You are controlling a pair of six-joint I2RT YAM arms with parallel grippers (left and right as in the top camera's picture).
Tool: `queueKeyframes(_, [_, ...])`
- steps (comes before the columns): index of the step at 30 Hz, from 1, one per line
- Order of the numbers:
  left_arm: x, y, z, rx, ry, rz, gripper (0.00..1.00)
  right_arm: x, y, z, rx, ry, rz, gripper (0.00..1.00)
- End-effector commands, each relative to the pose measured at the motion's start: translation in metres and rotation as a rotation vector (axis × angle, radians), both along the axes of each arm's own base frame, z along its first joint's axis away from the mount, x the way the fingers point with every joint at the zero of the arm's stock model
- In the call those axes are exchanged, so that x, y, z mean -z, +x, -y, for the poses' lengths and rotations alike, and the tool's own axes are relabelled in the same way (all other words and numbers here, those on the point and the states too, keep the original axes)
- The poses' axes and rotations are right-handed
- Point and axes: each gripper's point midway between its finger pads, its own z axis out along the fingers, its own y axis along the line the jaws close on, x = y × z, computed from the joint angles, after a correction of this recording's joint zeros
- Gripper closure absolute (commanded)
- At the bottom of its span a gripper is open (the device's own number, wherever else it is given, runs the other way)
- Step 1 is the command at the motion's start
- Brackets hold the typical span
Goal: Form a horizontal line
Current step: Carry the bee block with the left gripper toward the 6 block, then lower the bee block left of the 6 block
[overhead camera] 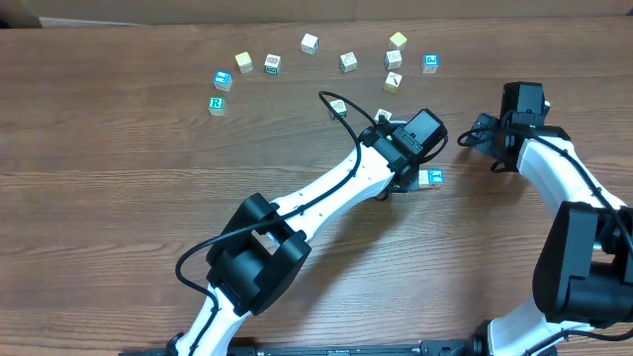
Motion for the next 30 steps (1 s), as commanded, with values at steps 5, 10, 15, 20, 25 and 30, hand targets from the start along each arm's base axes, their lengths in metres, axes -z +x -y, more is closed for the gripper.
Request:
queueKeyframes(5, [0.008, -0.004, 0.000, -0.013, 0.010, -0.013, 0.76, -0.006, 0.005, 0.002, 0.004, -0.007, 0.018, 0.00])
queueKeyframes(10, [0.008, -0.005, -0.001, -0.014, 0.013, -0.015, 0.76, -0.006, 0.005, 0.002, 0.004, -0.007, 0.018, 0.00])
queueKeyframes(15, [0.010, -0.006, -0.002, -0.013, 0.017, -0.019, 0.77, -0.006, 0.005, 0.002, 0.004, -0.007, 0.018, 0.00])
queueKeyframes(20, [0.016, -0.006, -0.002, -0.013, 0.014, -0.016, 0.77, -0.006, 0.005, 0.002, 0.003, -0.007, 0.018, 0.00])
queueKeyframes(25, [0.022, -0.006, -0.001, -0.013, 0.006, -0.011, 0.77, -0.006, 0.005, 0.002, 0.004, -0.007, 0.018, 0.00])
queueKeyframes(30, [0.028, -0.006, -0.001, -0.013, 0.001, -0.006, 0.77, -0.006, 0.005, 0.002, 0.004, -0.007, 0.018, 0.00])
